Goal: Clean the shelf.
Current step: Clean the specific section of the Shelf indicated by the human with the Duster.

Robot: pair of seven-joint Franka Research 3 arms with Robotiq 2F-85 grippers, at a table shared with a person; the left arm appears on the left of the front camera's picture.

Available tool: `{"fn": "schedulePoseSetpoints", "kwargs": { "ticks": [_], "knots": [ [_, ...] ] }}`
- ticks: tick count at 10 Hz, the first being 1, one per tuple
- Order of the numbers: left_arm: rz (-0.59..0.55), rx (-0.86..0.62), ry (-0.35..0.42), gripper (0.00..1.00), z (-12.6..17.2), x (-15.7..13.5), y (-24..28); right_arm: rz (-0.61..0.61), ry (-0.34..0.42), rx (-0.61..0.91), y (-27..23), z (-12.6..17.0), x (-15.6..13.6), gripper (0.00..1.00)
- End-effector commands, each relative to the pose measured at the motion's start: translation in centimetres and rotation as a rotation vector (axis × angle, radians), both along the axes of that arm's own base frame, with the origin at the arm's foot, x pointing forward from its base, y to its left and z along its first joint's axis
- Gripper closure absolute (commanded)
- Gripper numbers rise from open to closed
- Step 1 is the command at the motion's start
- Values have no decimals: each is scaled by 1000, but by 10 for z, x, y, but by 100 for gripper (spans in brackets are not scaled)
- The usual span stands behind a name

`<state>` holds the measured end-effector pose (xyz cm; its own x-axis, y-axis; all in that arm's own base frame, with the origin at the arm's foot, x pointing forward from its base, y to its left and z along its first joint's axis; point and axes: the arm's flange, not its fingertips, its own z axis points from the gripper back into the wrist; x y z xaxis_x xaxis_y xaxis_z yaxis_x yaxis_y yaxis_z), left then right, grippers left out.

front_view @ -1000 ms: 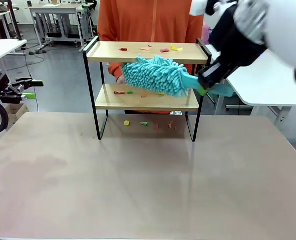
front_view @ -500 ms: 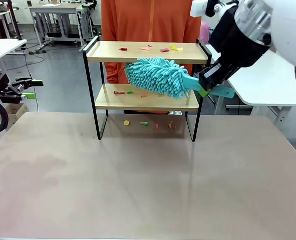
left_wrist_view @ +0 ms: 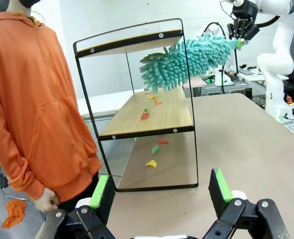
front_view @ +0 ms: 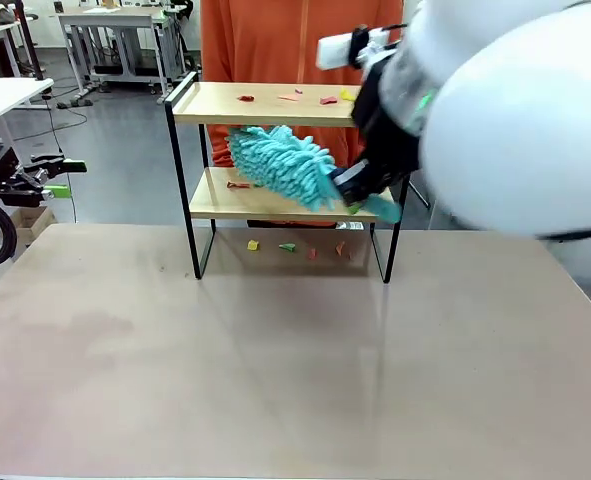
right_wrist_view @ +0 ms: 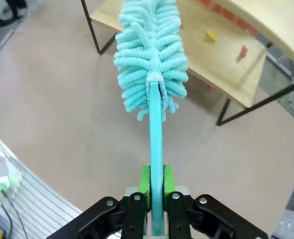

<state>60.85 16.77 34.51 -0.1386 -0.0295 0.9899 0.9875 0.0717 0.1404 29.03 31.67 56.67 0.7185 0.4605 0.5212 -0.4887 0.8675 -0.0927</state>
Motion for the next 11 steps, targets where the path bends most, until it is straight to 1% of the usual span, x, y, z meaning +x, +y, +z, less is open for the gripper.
{"fn": "schedulePoseSetpoints", "kwargs": {
  "ticks": [1,2,3,5,6,10,11],
  "knots": [
    [-7,10,2,0,2,-2,-3,-92,-61,-2,43,-12,15,87],
    [-7,10,2,0,2,-2,-3,-120,-74,14,65,-22,18,87],
    [-7,10,2,0,2,-2,-3,-147,-110,27,83,-32,22,87],
    [-7,10,2,0,2,-2,-3,-232,-164,101,114,-38,25,87],
    [-7,10,2,0,2,-2,-3,-279,-175,144,125,-43,34,87],
    [-7,10,2,0,2,-2,-3,-289,-123,215,162,-67,65,87],
    [-7,10,2,0,2,-2,-3,-303,-136,221,166,-67,73,87]
  ]
}}
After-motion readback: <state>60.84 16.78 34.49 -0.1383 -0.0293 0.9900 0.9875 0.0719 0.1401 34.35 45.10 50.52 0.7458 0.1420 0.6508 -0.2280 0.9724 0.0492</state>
